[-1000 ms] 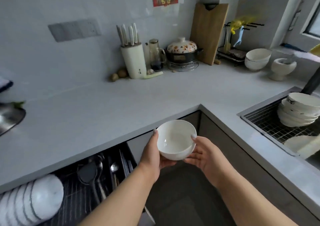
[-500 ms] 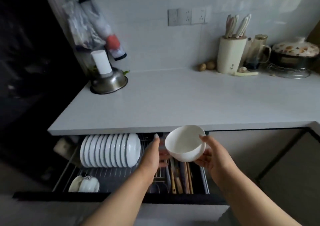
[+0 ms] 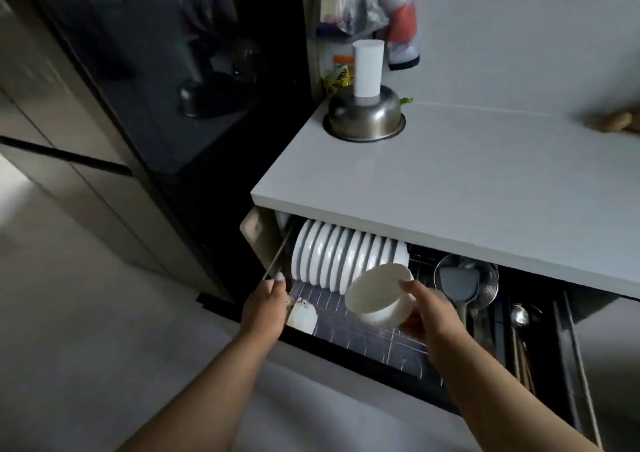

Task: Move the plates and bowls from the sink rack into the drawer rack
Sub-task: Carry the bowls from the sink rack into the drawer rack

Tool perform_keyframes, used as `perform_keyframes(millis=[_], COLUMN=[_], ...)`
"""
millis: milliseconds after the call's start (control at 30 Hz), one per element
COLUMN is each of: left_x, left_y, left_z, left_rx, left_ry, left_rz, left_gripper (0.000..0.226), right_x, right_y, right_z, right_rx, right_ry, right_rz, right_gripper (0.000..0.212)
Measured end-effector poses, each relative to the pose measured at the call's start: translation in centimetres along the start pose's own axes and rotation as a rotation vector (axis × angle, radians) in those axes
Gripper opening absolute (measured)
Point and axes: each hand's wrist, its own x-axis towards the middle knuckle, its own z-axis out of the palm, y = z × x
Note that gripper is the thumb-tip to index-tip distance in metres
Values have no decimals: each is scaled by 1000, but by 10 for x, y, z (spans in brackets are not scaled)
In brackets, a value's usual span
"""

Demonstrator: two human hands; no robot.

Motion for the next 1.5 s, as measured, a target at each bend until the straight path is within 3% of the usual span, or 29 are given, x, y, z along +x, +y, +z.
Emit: perform_keyframes(millis=[133, 233, 467, 600, 800, 900, 1133, 1500], left_x=[30, 45, 71, 91, 105, 108, 112, 112], left_y=[-33, -49, -62, -72, -79, -83, -86, -85], left_z=[-10, -9, 0, 6, 13, 15, 15, 15], left_rx=[132, 247, 436, 566, 806, 820, 814, 753], left_ry=[22, 4, -40, -107, -92, -75, -92, -52], left_rz=[43, 65, 168, 203, 264, 270, 248, 284], left_gripper=[39, 51, 62, 65, 79, 87, 79, 71], right_x=[33, 61, 115, 141, 164, 174, 182, 188], right_y=[21, 38, 64, 89, 108, 118, 127, 139], right_z=[25, 39, 78, 100, 127, 136, 160, 176], right_rx=[-101, -184, -408, -490, -712, -817, -844, -869], right_ry=[-5, 7, -27, -40, -25, -26, -65, -85], right_rz=[49, 106, 167, 231, 271, 271, 300, 353], right_gripper=[40, 55, 43, 61, 63, 69, 70, 88])
